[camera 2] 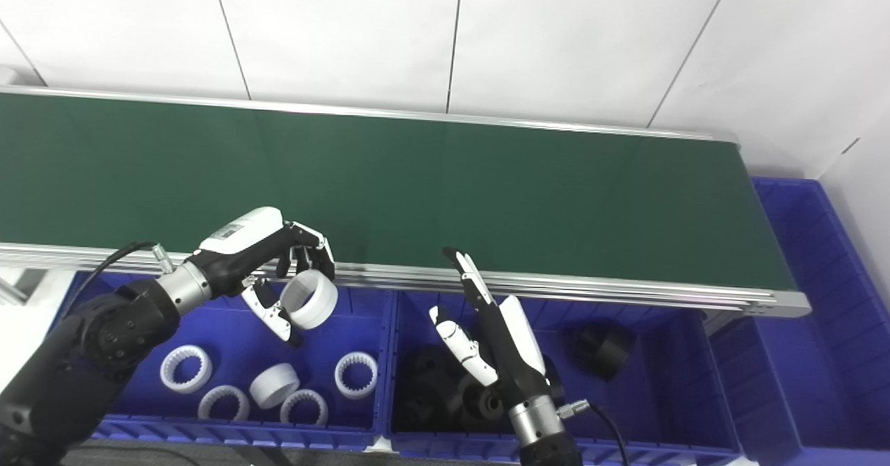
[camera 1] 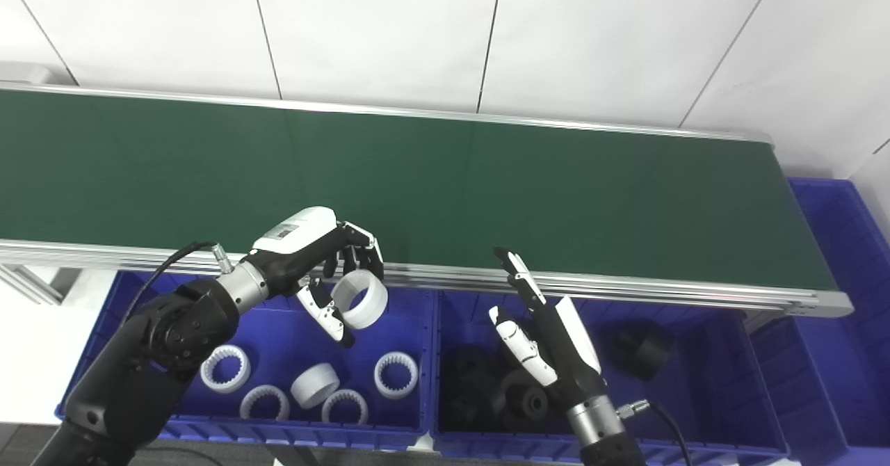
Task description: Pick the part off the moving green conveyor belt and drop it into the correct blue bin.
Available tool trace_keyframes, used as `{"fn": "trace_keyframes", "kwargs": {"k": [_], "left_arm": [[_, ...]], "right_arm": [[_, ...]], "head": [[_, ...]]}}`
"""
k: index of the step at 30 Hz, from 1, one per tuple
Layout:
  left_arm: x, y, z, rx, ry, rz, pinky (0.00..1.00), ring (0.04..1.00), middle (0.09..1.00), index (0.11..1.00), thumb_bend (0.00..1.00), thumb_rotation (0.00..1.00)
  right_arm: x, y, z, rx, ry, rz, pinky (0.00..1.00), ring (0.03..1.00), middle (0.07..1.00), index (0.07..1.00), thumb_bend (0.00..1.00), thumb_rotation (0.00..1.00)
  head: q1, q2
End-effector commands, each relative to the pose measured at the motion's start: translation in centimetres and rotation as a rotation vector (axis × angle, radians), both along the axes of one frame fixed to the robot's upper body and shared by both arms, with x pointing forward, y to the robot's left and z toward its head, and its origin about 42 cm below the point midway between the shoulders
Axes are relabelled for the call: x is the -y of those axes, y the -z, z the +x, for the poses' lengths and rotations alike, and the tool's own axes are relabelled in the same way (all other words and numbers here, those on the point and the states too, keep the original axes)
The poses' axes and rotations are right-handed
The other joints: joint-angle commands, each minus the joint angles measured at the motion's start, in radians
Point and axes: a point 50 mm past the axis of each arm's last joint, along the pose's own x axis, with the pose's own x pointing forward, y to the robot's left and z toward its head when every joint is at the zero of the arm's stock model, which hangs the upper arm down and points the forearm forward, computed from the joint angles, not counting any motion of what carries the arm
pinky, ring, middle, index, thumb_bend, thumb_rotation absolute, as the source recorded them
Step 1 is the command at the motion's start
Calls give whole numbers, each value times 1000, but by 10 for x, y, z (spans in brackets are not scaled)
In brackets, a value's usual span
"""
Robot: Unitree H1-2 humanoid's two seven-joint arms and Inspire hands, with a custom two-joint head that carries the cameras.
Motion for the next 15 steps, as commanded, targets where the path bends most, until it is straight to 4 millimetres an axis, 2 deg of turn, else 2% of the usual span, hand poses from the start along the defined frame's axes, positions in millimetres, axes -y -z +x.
{"fn": "trace_keyframes", "kwargs": {"k": [1,8,10,12,13,14,15], "left_arm": [[6,0,0,39,-5,-18,265,429,500,411,503,0],[11,17,-6,5,-4,18,258,427,502,404,503,0],[13,20,-8,-28,20,64,273,423,511,454,503,0],[13,20,-9,-51,29,85,318,448,498,545,507,0],[12,23,-8,-66,43,96,362,488,541,587,562,0],[11,25,-8,-75,52,101,468,587,665,671,711,0],[8,29,-8,-85,61,106,479,597,677,679,726,0]], "right_arm": [[-4,-11,3,38,3,14,934,967,990,966,372,969],[-4,-12,2,42,3,10,928,966,990,967,377,982],[-4,-12,1,42,4,13,933,967,991,967,372,978],[-4,-12,1,42,5,14,935,968,991,967,371,976],[-4,-13,1,42,6,15,935,968,991,967,370,974],[-4,-13,1,42,6,16,933,968,991,968,367,971],[-4,-13,0,42,6,15,933,968,991,968,367,970]], "head": [[2,1],[-2,0],[-2,0],[-2,0],[-6,1],[-6,1],[-6,1]]}}
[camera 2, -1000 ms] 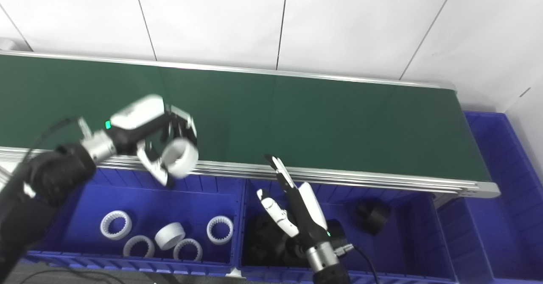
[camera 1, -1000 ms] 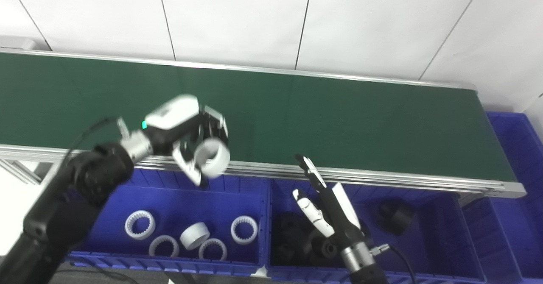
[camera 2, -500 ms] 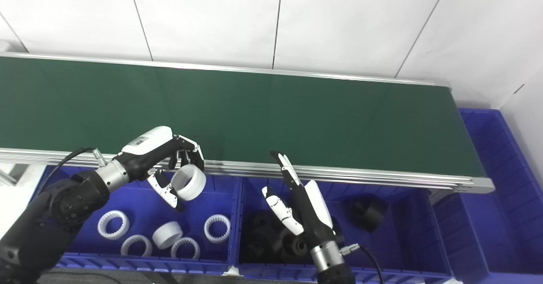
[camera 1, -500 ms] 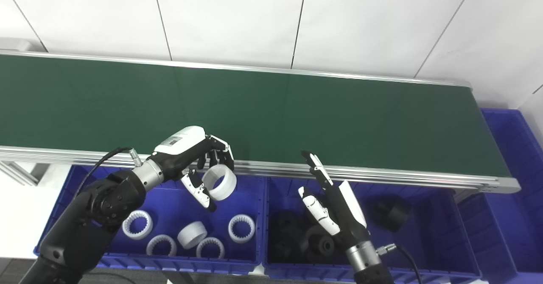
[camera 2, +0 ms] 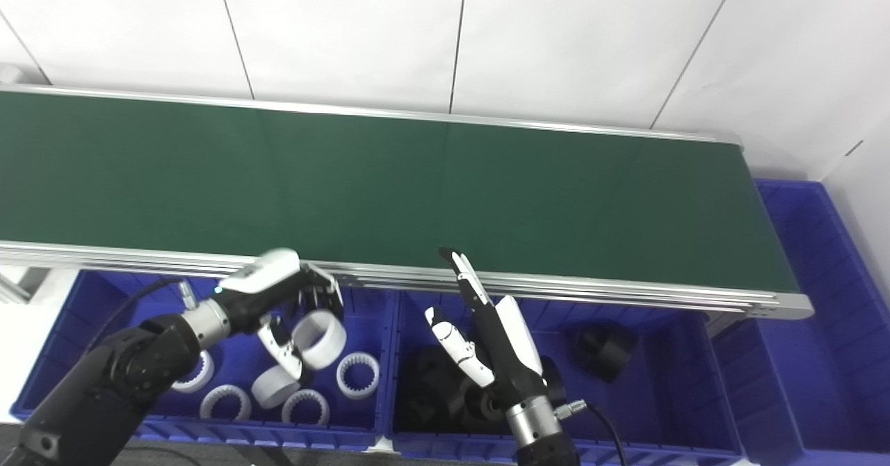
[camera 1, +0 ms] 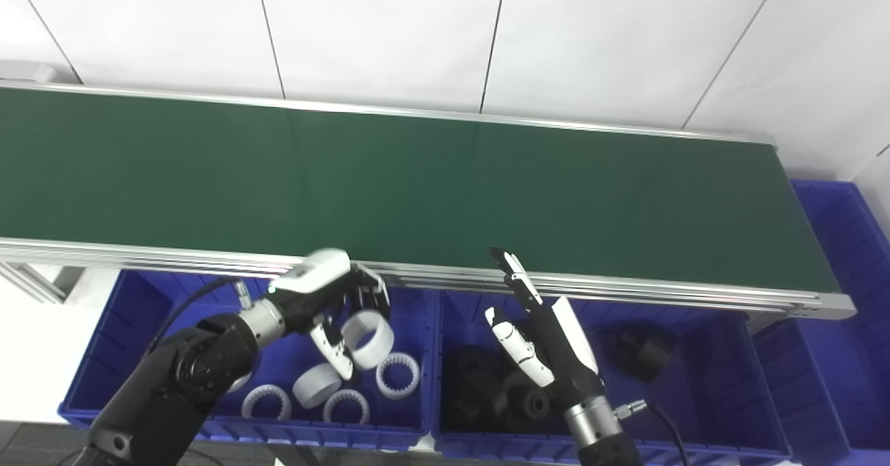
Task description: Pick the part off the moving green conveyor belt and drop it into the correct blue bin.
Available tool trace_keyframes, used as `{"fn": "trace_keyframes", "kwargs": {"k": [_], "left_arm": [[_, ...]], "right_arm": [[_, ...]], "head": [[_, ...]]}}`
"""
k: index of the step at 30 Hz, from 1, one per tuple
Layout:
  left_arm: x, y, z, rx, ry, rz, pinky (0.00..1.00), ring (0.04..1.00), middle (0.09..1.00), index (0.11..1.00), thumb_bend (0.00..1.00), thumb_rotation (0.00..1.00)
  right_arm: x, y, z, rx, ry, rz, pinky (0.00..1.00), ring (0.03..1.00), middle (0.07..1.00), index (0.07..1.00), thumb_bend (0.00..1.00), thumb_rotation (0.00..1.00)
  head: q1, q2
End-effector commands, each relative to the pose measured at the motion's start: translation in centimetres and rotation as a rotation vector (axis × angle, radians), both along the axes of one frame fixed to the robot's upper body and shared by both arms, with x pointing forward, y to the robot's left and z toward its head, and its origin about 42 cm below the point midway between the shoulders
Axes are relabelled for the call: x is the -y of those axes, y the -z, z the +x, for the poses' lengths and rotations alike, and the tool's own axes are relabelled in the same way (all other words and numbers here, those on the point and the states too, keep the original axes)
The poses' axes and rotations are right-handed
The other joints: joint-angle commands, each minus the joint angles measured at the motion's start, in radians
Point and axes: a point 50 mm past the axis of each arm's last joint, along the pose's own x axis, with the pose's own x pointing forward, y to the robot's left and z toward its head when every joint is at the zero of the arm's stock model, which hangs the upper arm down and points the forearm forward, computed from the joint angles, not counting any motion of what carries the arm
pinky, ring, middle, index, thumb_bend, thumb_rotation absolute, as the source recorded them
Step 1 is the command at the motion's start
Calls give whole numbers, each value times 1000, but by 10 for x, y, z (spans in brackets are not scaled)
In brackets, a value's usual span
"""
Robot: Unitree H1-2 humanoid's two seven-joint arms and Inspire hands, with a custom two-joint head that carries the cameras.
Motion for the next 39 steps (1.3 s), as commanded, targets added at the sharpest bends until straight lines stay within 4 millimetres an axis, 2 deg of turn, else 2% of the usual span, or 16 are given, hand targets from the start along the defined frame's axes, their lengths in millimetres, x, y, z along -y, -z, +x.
{"fn": "trace_keyframes", "kwargs": {"k": [1,5,9,13,14,15,16,20,28,29,30,31,32,33,35,39], "left_arm": [[-7,-9,12,38,26,6,559,671,736,717,757,0],[-8,-2,12,32,46,19,732,801,815,779,782,0],[-9,2,11,7,52,17,775,830,836,802,775,6],[-10,3,11,-14,56,18,805,857,868,840,742,87],[-10,2,12,-25,58,15,804,859,871,846,734,131],[-11,1,12,-35,61,9,805,865,882,863,717,289],[-12,-1,12,-48,62,-8,806,866,884,865,716,309],[-18,-3,11,-86,31,-265,754,841,880,877,758,660],[-21,-4,-7,-66,-20,-571,845,920,954,932,675,709],[-20,-1,-13,-72,-35,-604,871,946,973,952,651,720],[-19,1,-18,-77,-45,-627,891,965,987,968,634,733],[-19,7,-22,-93,-62,-640,911,981,996,986,623,760],[-19,11,-25,-105,-73,-646,913,983,997,988,622,765],[-20,18,-27,-126,-95,-656,927,991,999,994,624,792],[-21,25,-26,-144,-125,-663,929,990,1000,998,634,793],[-19,21,-20,-132,-125,-691,922,985,1000,992,605,771]], "right_arm": [[-3,-12,2,36,4,20,928,965,990,967,367,970],[-3,-12,2,39,3,18,920,962,988,965,371,968],[-3,-11,2,40,2,19,927,964,987,965,372,969],[-3,-12,2,42,3,17,923,963,988,965,367,971],[-3,-12,2,41,2,17,922,963,989,966,367,970],[-4,-11,2,38,2,18,924,964,990,967,371,970],[-4,-11,2,38,2,18,924,964,990,967,372,969],[-4,-11,1,39,2,16,925,962,988,965,374,969],[-7,-7,0,28,4,19,943,965,985,962,386,974],[-7,-1,-2,21,2,21,949,967,987,963,394,982],[-8,3,-3,15,0,23,954,968,988,965,401,989],[-8,11,-6,9,-4,19,944,968,991,969,405,991],[-8,17,-7,5,-7,17,942,967,991,970,405,991],[-9,24,-9,0,-9,16,929,965,992,971,410,984],[-11,33,-10,5,-8,17,924,968,994,966,417,961],[-12,33,-7,32,-4,22,917,968,996,965,428,958]], "head": [[1,1],[-3,4],[-2,3],[-2,3],[-3,3],[-5,4],[-5,5],[-8,6],[-16,-3],[-16,-97],[-16,-97],[-26,-192],[-26,-192],[-35,-255],[-40,-263],[-43,-233]]}}
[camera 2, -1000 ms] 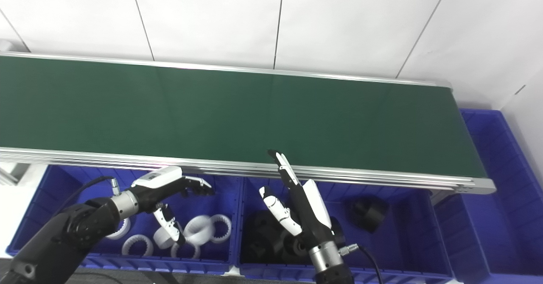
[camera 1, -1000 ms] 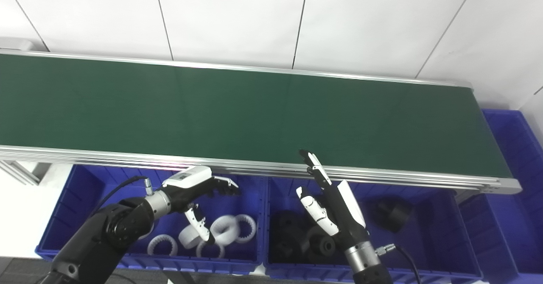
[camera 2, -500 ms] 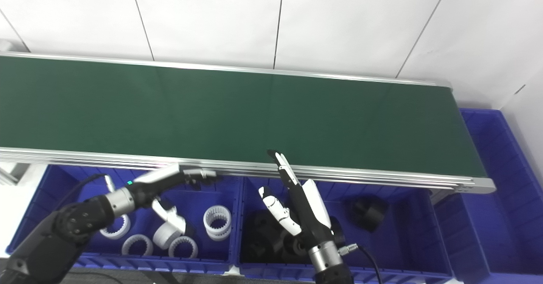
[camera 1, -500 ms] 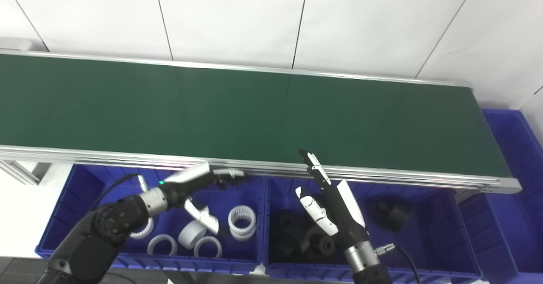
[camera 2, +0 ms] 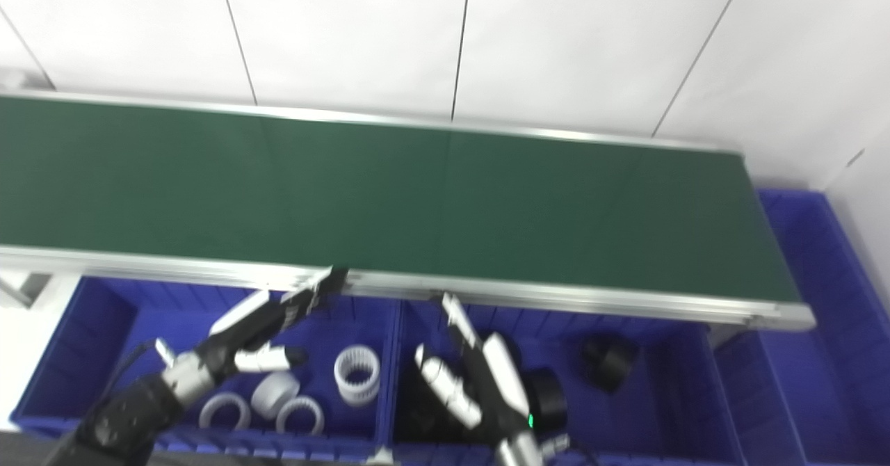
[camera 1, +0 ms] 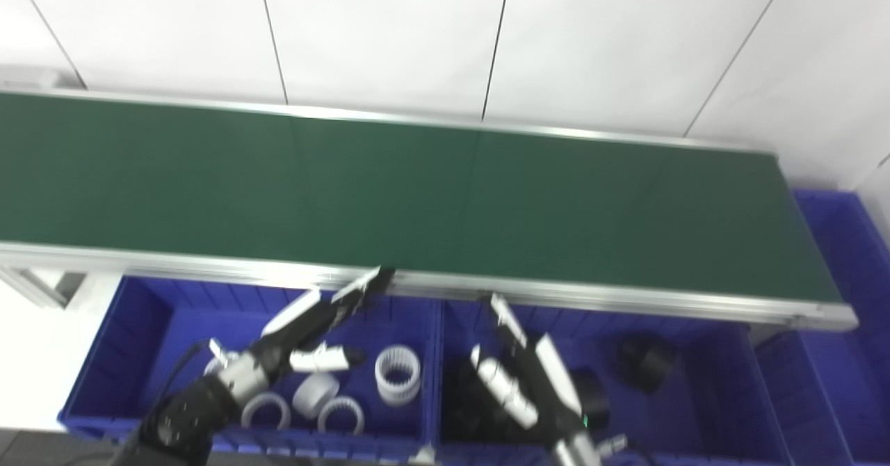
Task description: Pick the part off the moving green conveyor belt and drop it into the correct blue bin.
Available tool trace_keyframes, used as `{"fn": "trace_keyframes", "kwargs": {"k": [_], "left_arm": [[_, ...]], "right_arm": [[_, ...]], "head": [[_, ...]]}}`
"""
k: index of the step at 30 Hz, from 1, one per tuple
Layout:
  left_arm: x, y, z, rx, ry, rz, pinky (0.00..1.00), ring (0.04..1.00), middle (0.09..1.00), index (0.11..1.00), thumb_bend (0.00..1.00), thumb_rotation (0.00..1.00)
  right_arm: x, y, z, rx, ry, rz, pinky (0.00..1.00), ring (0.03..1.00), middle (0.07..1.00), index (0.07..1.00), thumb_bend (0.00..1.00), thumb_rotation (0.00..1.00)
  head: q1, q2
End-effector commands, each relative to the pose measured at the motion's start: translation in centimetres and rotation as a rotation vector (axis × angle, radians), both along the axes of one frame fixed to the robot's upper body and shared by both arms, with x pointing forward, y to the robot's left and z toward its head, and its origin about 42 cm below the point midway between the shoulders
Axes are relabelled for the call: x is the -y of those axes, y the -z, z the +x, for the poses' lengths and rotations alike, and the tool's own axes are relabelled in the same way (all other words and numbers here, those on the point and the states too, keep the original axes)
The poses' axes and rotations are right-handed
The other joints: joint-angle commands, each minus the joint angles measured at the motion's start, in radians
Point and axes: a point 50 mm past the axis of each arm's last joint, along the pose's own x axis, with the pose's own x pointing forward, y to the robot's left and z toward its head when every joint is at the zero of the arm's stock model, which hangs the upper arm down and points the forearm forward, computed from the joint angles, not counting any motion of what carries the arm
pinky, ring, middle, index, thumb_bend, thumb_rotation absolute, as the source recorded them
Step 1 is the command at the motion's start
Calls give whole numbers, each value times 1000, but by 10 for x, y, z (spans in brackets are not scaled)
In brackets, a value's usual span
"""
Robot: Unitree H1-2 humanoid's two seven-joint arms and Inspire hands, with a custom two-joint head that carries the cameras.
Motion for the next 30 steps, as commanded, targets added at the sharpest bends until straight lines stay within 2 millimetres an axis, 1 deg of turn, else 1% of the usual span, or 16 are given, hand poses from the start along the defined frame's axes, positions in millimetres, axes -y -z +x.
{"fn": "trace_keyframes", "kwargs": {"k": [1,3,7,14,17,21,23,24,25,26,27,28,30], "left_arm": [[2,-23,17,95,2,-63,922,985,1000,991,601,767],[3,-26,17,100,7,-87,934,987,1000,992,585,765],[2,-26,12,94,11,-119,955,995,1000,992,582,784],[3,-22,5,82,9,-113,963,1000,1000,991,579,782],[3,-20,3,79,11,-99,982,1000,1000,992,547,777],[5,-20,2,81,19,-91,993,1000,1000,991,537,776],[8,-20,1,79,28,-93,993,1000,1000,992,512,759],[9,-19,1,77,31,-96,992,1000,1000,991,506,751],[9,-19,0,74,32,-100,989,1000,1000,988,494,728],[7,-19,0,71,31,-101,989,1000,1000,988,492,725],[5,-19,0,67,35,-105,986,998,1000,987,491,719],[4,-19,0,64,40,-106,989,999,1000,987,487,722],[2,-19,0,61,46,-109,995,1000,1000,991,483,751]], "right_arm": [[-8,-19,10,114,-7,48,915,968,997,967,430,965],[-8,-23,11,123,-6,54,921,971,1000,974,438,991],[-9,-27,10,123,-6,62,928,973,1000,975,445,1000],[-9,-26,6,122,-13,74,936,978,1000,975,424,974],[-10,-25,5,116,-13,74,932,976,1000,974,438,975],[-10,-26,4,119,-15,77,942,982,1000,976,435,971],[-11,-27,4,121,-13,71,937,977,1000,978,436,978],[-12,-28,4,121,-11,69,937,977,1000,979,433,980],[-13,-28,4,123,-10,74,938,977,1000,981,424,970],[-16,-28,5,123,-8,78,938,977,1000,981,423,968],[-18,-28,6,121,-7,81,938,978,1000,981,423,964],[-21,-27,7,121,-5,83,937,977,1000,978,431,967],[-23,-27,8,120,-4,85,925,975,1000,974,441,967]], "head": [[-5,26],[-7,31],[-6,40],[-7,49],[-11,58],[-17,64],[-16,65],[-29,67],[-73,68],[-155,68],[-165,68],[-194,66],[-194,66]]}}
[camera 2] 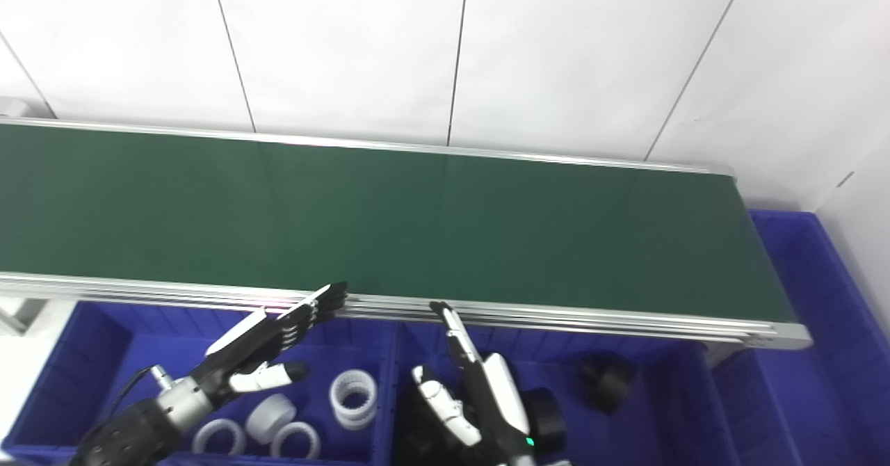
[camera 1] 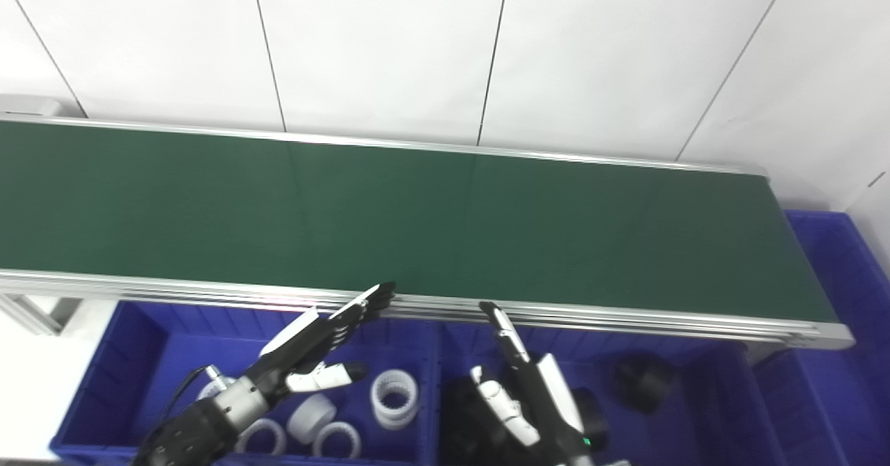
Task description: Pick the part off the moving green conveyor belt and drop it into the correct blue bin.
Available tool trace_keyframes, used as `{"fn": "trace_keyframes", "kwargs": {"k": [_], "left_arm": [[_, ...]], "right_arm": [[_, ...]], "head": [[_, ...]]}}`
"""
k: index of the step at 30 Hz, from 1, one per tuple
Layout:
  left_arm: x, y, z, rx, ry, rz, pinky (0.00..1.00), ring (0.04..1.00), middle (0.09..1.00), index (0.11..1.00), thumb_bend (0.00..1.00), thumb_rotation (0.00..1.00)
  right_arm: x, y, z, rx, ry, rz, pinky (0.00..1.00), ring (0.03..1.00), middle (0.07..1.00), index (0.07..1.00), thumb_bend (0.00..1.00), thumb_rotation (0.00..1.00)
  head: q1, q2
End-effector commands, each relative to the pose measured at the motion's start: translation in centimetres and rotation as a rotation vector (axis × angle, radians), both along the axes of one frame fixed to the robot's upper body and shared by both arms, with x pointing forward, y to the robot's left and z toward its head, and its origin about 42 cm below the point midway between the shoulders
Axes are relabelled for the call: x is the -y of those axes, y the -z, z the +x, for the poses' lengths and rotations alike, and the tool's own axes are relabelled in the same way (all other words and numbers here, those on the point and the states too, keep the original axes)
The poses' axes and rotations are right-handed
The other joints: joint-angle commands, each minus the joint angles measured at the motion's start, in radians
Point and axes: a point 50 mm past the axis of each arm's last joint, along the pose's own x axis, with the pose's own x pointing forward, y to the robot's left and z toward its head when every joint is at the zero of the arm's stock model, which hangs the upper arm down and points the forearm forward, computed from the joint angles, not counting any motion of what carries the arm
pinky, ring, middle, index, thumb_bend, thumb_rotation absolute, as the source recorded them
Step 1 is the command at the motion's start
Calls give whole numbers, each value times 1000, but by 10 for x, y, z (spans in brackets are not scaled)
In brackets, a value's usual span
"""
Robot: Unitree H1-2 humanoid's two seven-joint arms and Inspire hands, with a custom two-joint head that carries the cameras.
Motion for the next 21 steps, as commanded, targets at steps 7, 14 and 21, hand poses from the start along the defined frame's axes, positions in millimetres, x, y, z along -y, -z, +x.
{"fn": "trace_keyframes", "kwargs": {"k": [7,14,21], "left_arm": [[4,-3,0,30,29,-14,992,1000,1000,998,480,810],[2,-1,1,21,31,-17,988,1000,1000,994,527,789],[0,0,-1,13,23,-34,979,1000,1000,990,533,760]], "right_arm": [[-7,-9,7,64,5,27,937,983,1000,989,456,999],[2,-12,0,53,22,32,980,994,1000,983,427,994],[0,-13,0,70,11,35,945,982,1000,980,414,987]], "head": [[49,14],[58,23],[73,32]]}}
